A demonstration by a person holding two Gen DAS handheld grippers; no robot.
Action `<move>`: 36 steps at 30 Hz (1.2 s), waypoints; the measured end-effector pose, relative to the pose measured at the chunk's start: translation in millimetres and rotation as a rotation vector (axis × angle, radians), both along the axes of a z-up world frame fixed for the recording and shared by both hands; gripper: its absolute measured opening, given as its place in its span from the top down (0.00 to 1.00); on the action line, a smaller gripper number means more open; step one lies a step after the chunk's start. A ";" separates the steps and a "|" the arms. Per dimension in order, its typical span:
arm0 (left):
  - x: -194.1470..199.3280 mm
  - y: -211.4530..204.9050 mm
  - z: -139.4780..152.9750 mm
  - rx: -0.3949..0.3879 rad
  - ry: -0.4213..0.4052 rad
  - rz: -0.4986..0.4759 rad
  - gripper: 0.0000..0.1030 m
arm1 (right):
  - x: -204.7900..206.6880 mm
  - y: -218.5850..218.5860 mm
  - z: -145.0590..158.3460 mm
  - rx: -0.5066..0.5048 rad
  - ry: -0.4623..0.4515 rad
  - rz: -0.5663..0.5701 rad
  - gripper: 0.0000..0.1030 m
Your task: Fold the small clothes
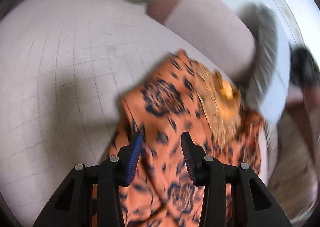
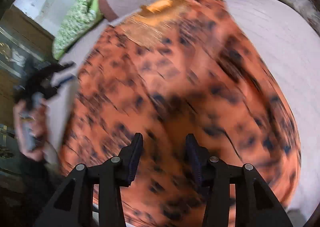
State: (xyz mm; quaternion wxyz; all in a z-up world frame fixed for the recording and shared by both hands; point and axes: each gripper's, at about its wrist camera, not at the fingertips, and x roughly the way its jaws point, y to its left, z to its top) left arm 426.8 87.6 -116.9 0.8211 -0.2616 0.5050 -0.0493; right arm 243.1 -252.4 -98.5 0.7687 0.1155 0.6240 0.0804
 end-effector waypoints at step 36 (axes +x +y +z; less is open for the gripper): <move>-246.6 -77.9 29.6 0.489 -0.198 -0.152 0.45 | -70.1 -6.4 38.5 -0.085 -0.314 -0.066 0.29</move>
